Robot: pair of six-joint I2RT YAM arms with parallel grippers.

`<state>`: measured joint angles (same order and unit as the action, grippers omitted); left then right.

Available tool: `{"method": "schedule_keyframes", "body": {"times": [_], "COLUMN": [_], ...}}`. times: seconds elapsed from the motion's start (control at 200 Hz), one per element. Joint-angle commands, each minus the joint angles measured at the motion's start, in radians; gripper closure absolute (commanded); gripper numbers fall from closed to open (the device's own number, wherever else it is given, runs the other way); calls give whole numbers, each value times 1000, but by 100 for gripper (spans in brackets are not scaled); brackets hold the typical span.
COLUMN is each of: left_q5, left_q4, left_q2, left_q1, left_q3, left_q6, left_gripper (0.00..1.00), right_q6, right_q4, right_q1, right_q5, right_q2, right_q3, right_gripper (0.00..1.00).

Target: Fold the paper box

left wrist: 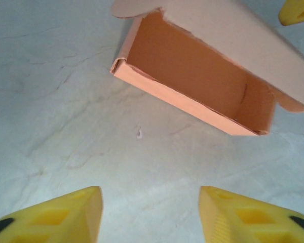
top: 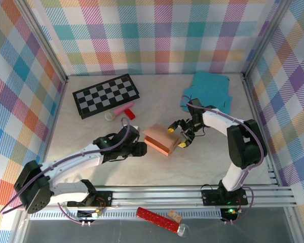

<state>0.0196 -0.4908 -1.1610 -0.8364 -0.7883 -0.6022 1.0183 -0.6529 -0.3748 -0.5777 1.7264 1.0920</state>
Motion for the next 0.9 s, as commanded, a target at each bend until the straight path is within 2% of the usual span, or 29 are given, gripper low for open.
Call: {"method": "schedule_keyframes", "body": {"times": [0.0,0.17,0.265,0.365,0.41,0.5,0.595,0.725,0.895], "left_q5": [-13,23,20,-143,-218,-309,-405,-462,-496], "left_q4": [-121,-204,-253,-345,-371,-441,-531,-534,-510], "left_q2": [49,-46,-100,-236,-321,-507,-720,-866,-922], "left_q1": [0,19,89,266,315,365,376,377,372], "left_q3": [-149,-457,-599,-724,-771,-878,-1026,-1070,-1010], "left_q6": [-15,96,106,82,105,182,258,306,351], "left_gripper": [44,45,41,39,37,38,43,43,43], "right_q6": [-10,4,6,15,22,37,43,64,91], "right_q4": [6,35,30,36,41,59,84,153,226], "right_q1": [-9,-9,-9,-9,-9,-9,-9,-9,-25], "right_q5": [25,59,77,96,103,104,85,36,11], "right_q2": [-38,-62,-73,-102,-120,-160,-196,-227,-220], "right_q3": [11,-5,2,-11,-22,-59,-100,-164,-207], "right_gripper": [20,18,18,18,18,17,16,15,14]}}
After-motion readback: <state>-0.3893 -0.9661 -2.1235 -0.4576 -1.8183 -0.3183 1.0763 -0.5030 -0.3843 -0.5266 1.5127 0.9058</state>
